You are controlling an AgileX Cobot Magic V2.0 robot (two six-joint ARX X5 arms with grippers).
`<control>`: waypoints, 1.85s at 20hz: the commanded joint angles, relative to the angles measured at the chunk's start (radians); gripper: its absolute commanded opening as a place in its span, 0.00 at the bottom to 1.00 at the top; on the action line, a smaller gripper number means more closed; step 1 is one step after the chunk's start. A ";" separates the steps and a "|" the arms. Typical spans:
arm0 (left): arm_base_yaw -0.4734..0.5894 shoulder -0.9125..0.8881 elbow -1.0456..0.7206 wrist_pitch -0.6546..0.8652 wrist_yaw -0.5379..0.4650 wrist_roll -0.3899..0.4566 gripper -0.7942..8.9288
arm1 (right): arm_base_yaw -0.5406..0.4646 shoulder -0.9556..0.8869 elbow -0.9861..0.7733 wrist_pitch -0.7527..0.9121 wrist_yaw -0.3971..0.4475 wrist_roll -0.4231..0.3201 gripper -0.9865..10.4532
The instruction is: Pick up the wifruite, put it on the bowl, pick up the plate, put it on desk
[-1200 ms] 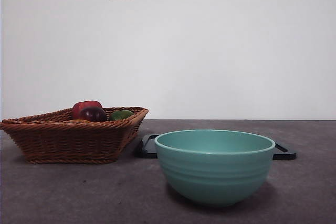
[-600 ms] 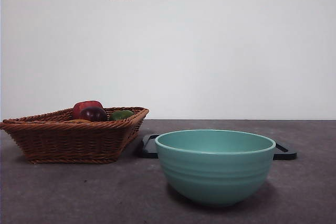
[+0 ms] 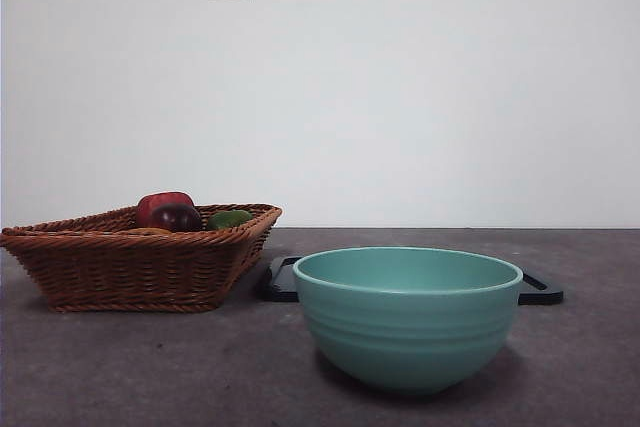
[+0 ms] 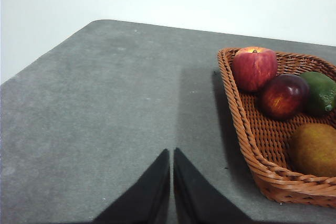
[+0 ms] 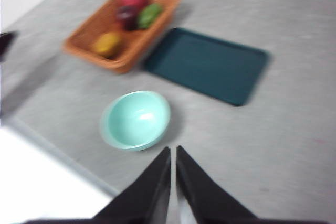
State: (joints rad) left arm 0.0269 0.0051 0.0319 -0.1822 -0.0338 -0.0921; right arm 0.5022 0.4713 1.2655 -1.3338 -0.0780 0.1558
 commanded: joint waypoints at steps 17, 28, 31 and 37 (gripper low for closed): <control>0.000 0.000 -0.021 -0.005 0.004 -0.003 0.09 | -0.526 -0.454 -1.186 1.183 0.054 -0.181 0.09; 0.000 0.000 -0.021 -0.005 0.004 -0.003 0.09 | -0.531 -0.468 -1.255 1.155 0.079 -0.140 0.09; 0.000 0.000 -0.021 -0.005 0.004 -0.003 0.09 | -0.531 -0.468 -1.255 1.155 0.079 -0.140 0.09; 0.000 0.000 -0.021 -0.005 0.004 -0.003 0.09 | -0.531 -0.468 -1.255 1.166 0.079 -0.138 0.09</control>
State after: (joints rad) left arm 0.0269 0.0051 0.0319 -0.1822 -0.0334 -0.0925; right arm -0.0273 0.0051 0.0166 -0.1703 -0.0025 0.0048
